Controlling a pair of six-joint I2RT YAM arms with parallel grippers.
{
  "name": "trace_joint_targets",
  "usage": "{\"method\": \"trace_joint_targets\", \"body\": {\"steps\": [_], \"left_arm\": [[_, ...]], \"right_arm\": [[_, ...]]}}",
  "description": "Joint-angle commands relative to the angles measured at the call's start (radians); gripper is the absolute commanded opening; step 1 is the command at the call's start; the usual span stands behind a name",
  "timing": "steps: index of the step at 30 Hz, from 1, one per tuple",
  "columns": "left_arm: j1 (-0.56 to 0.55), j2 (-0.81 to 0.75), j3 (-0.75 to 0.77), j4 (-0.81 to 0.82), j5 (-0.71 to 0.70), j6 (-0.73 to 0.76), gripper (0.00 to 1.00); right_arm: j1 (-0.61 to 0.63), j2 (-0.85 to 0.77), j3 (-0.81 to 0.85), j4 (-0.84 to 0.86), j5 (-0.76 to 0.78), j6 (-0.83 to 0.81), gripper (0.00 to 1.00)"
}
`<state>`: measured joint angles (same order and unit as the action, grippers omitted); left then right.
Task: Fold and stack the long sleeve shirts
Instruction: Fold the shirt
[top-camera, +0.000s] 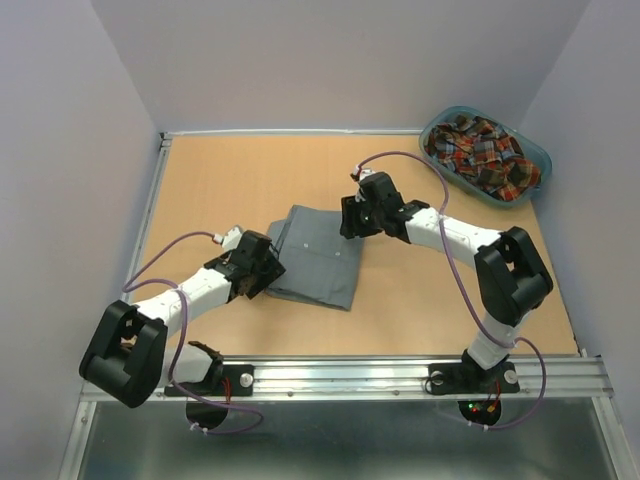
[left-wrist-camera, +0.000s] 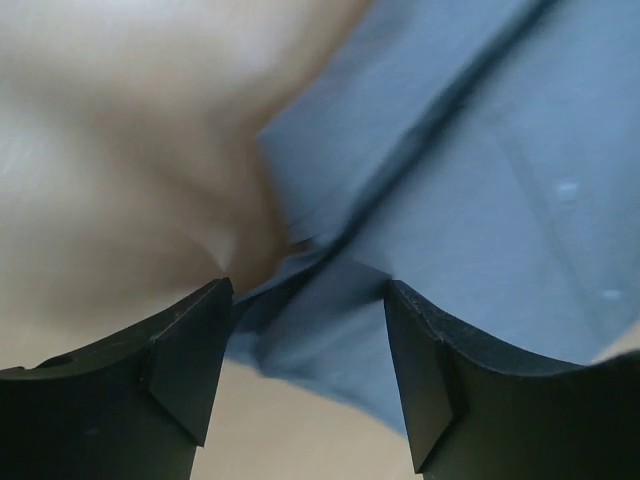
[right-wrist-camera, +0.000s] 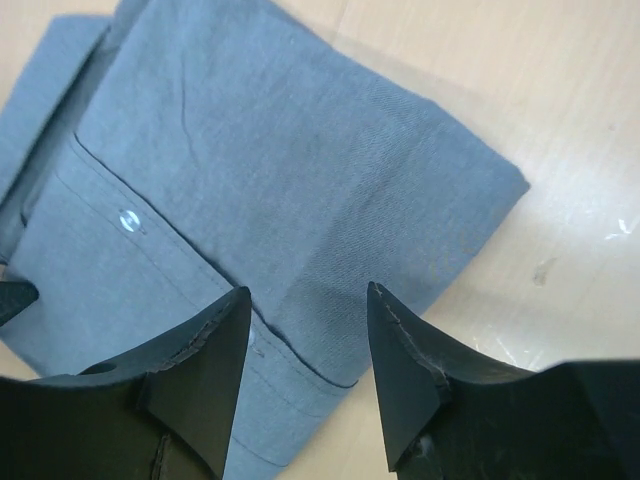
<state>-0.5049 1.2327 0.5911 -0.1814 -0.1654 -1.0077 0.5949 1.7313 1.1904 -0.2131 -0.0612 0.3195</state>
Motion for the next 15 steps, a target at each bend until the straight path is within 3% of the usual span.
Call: {"method": "trace_joint_targets", "body": {"steps": [1,4,7,8,10,11,12,15], "left_arm": [[-0.021,-0.062,-0.062,-0.003,-0.019,-0.118,0.73],[-0.023,-0.046,-0.108,0.019,-0.017,-0.140,0.71],[-0.021,-0.003,-0.129,0.036,0.007,-0.137,0.64],[-0.023,0.023,-0.129,0.037,0.020,-0.134,0.60],[-0.023,0.048,-0.137,0.057,0.052,-0.121,0.41],[-0.023,0.051,-0.137,0.060,0.053,-0.115,0.41],[-0.021,0.051,-0.132,0.060,0.052,-0.108,0.32],[-0.008,0.054,-0.082,0.036,0.009,-0.037,0.19]], "right_arm": [[0.002,0.043,0.075,-0.002,-0.049,-0.068,0.55],[0.000,0.076,0.080,0.000,-0.063,-0.092,0.55],[0.002,0.096,0.064,0.000,-0.066,-0.097,0.55],[0.000,0.100,0.057,0.000,-0.069,-0.093,0.55],[0.002,0.097,0.026,0.003,-0.063,-0.077,0.54],[0.002,0.097,0.014,0.003,-0.063,-0.077,0.54],[0.000,0.087,-0.001,0.003,-0.060,-0.065,0.52],[0.002,0.048,-0.066,0.003,-0.080,-0.036,0.44]]}}
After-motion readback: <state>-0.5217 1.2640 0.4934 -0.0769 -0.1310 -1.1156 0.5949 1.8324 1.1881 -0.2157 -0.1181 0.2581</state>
